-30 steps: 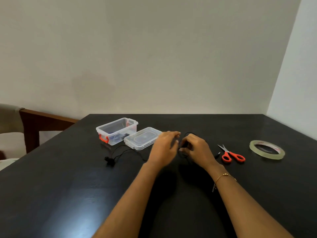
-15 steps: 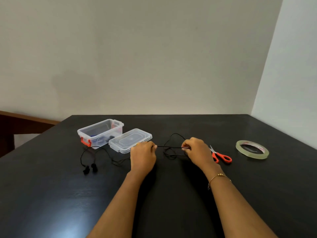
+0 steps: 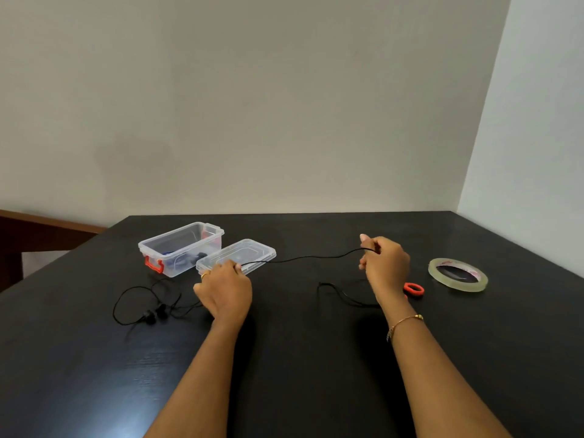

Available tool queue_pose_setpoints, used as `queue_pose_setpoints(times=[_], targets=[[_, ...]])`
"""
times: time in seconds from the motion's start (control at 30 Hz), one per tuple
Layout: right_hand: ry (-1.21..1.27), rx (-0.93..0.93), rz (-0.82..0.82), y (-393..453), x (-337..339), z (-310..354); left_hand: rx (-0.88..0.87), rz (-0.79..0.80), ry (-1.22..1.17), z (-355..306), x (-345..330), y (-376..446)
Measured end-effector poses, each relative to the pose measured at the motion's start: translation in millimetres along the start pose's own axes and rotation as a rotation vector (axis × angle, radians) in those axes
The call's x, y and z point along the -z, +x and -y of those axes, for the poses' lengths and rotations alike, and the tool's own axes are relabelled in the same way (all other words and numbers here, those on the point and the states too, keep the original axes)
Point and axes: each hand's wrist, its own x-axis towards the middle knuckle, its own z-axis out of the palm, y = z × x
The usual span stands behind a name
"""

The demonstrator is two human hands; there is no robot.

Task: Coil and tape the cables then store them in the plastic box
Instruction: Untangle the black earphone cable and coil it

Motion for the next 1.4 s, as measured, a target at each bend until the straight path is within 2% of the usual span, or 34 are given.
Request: queue_pose_setpoints(times=[0.13, 0.2, 0.27, 0.3, 0.33, 0.4, 0.43, 0.53, 0.6, 0.87, 1.17, 1.3, 1.4], targets=[[-0.219, 0.291, 0.141, -13.3, -5.0, 9.0, -0.131, 0.032, 0.162, 3.1, -6.6, -0.5], [-0.305, 0.330, 0.221, -17.2, -8.3, 11.7, -0.237, -0.076, 0.128, -4.0, -7.2, -1.0], [-0.359, 0.346, 0.251, -20.1, -9.8, 13.6, -0.459, -0.177, -0.012, -15.8, -8.0, -5.6], [-0.375, 0.355, 0.254, -21.6, -10.1, 15.0, -0.574, -0.150, -0.147, -24.3, -6.2, -11.1], [-0.391, 0.367, 0.259, -22.9, -9.9, 16.3, -0.651, -0.048, -0.302, -34.1, -2.8, -19.4], [-0.439, 0.422, 0.276, -25.6, -10.6, 18.7, -0.708, 0.236, -0.561, -50.2, 2.9, -37.4], [-0.456, 0.455, 0.295, -26.6, -11.0, 19.4, -0.711, 0.300, -0.618, -55.7, 2.1, -42.7], [-0.398, 0.495, 0.305, -27.0, -10.1, 22.6, -0.626, 0.291, -0.682, -58.5, -6.1, -40.1], [-0.314, 0.502, 0.282, -27.2, -9.7, 23.4, -0.570, 0.342, -0.665, -54.5, -9.7, -32.5], [-0.182, 0.561, 0.271, -23.5, -17.7, 12.8, -0.653, 0.452, -0.630, -45.9, -0.8, -20.8], [-0.117, 0.588, 0.243, -22.5, -19.0, 14.6, -0.661, 0.339, -0.423, -54.4, -8.5, -31.1], [-0.318, 0.581, 0.214, -17.8, -14.5, 11.1, -0.502, 0.166, -0.452, -51.2, -8.3, -23.3], [-0.506, 0.527, 0.197, -15.2, -9.3, 8.3, -0.315, 0.062, -0.554, -46.0, -8.6, -15.0]])
